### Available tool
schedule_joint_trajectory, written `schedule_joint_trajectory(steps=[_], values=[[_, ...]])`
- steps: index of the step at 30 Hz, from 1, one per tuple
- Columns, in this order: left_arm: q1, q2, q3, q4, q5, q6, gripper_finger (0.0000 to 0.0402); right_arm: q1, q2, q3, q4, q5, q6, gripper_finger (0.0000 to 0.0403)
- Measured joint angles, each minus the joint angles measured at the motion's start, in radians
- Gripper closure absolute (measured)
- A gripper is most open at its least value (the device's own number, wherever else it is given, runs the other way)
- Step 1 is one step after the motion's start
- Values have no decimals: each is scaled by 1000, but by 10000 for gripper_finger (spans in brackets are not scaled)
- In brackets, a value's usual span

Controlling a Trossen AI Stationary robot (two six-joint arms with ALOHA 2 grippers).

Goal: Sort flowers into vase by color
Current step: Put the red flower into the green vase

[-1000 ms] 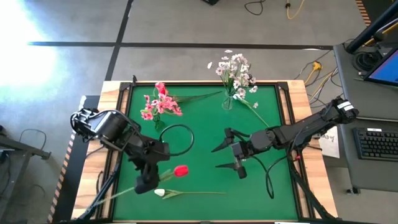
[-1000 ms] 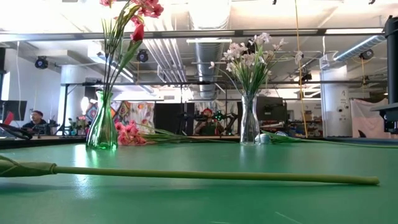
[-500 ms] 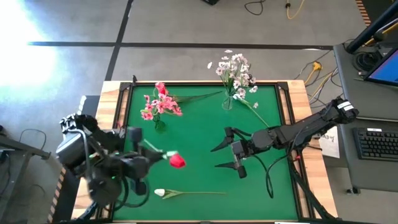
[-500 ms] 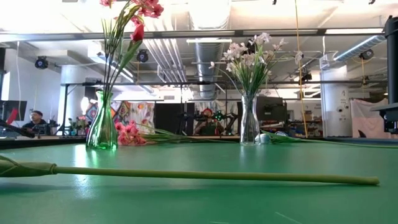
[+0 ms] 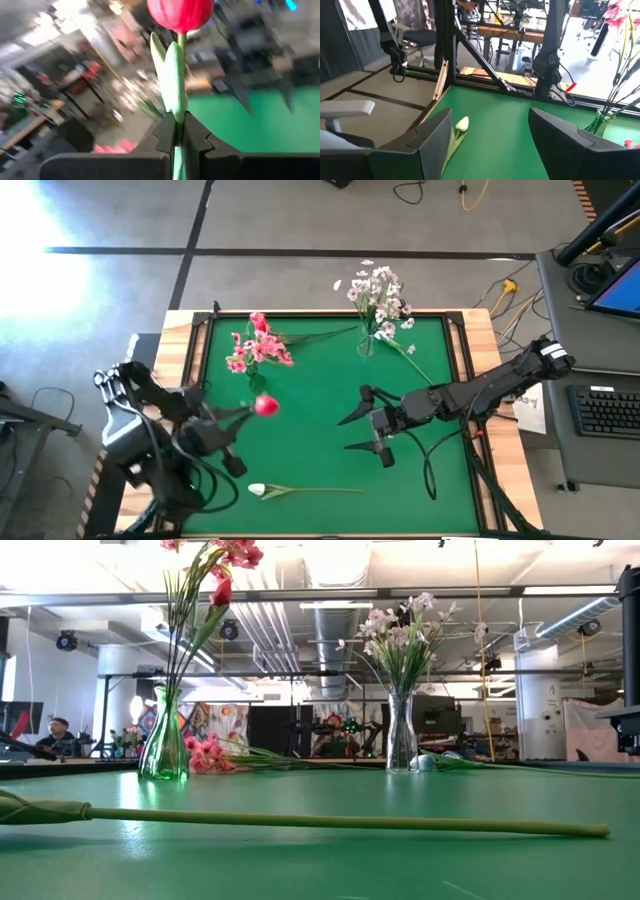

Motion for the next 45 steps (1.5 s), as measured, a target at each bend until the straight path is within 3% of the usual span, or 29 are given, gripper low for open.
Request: schedule_joint_trajectory(steps=[3, 9, 15, 20, 23, 25, 30, 33, 41, 45], values=[[-9, -8, -97, 41, 119, 2, 401, 0, 1, 0, -4, 0, -13, 146], [-19, -16, -246, 253, 320, 180, 402, 0, 1, 0, -2, 0, -26, 143], [-19, -40, -291, 513, 354, 415, 402, 0, 1, -1, -4, 0, -30, 151], [-17, -43, -292, 798, 362, 760, 402, 0, 1, -1, -4, 1, -40, 149], [-6, -55, -292, 910, 424, 928, 402, 0, 1, -1, -4, 1, -41, 147], [14, -69, -292, 985, 512, 1005, 402, 0, 0, -1, -4, 1, -41, 148], [116, -95, -296, 1174, 847, 1178, 402, 0, 0, -1, -3, 1, -54, 153], [179, -107, -299, 1186, 951, 1185, 402, 0, 0, -2, -3, 1, -53, 154], [233, -223, -484, 1330, 983, 1181, 402, 0, 0, -2, -26, 1, -37, 145], [233, -341, -656, 1461, 859, 1139, 402, 0, 0, -2, -26, 1, -37, 146]])
